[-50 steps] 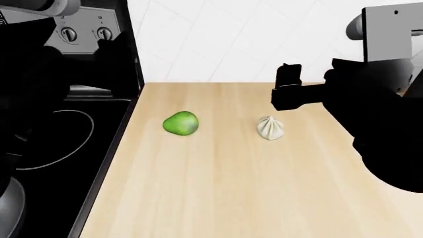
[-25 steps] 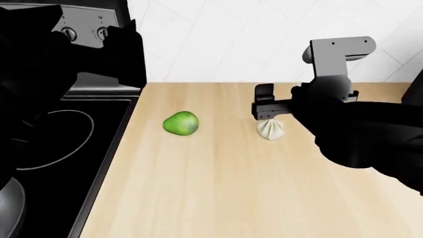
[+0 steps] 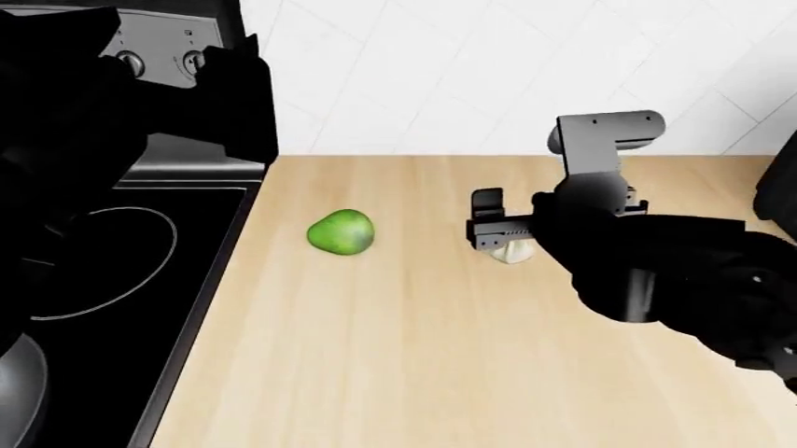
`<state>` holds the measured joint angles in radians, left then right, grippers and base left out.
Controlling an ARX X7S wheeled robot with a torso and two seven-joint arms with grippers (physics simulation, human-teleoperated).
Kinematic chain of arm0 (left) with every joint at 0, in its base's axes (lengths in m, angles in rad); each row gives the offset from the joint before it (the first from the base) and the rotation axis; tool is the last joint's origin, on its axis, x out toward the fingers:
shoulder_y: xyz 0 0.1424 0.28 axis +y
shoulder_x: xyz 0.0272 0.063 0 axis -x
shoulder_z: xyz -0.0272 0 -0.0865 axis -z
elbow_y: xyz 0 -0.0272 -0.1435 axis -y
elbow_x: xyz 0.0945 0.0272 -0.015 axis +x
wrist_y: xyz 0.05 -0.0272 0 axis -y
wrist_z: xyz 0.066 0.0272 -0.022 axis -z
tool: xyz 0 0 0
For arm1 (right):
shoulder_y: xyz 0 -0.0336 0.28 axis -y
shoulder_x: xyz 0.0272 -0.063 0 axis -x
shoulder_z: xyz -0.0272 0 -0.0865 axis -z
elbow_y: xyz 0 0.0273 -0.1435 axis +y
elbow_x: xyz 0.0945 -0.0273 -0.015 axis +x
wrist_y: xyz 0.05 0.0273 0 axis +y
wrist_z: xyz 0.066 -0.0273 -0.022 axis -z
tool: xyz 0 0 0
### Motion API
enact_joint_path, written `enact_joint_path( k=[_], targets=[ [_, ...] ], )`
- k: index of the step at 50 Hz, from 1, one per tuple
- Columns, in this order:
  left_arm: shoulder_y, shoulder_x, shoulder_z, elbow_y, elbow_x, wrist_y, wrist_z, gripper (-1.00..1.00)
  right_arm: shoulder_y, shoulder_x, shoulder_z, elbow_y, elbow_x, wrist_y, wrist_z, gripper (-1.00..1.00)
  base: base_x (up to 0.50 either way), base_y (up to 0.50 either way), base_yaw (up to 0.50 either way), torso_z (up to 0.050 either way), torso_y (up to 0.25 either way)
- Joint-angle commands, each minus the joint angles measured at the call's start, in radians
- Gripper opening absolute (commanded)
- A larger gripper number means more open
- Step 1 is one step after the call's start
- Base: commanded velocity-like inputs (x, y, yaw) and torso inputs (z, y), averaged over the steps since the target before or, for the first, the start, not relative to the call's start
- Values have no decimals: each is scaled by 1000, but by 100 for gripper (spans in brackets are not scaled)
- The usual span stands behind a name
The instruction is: Place both pans onto different burners. Then place the avocado and the dumpling on different pans.
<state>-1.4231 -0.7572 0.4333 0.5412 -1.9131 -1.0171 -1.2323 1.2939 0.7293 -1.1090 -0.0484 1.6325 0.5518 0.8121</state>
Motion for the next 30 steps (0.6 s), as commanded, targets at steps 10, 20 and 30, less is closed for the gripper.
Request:
enact_joint_path(
  k=[10, 20, 30],
  targets=[
    [4, 2, 7, 2, 8, 9, 8, 100, -18, -65, -24, 139, -42, -14, -62, 100, 0, 0, 0, 0, 0],
    [15, 0, 8, 4, 16, 14, 16, 100, -18, -119, -37, 251, -62, -19, -109, 100, 0, 0, 0, 0, 0],
    [15, 2, 12, 4, 17, 18, 17, 100, -42, -128, -42, 286, -63, -28, -127, 100, 0, 0, 0, 0, 0]
  ],
)
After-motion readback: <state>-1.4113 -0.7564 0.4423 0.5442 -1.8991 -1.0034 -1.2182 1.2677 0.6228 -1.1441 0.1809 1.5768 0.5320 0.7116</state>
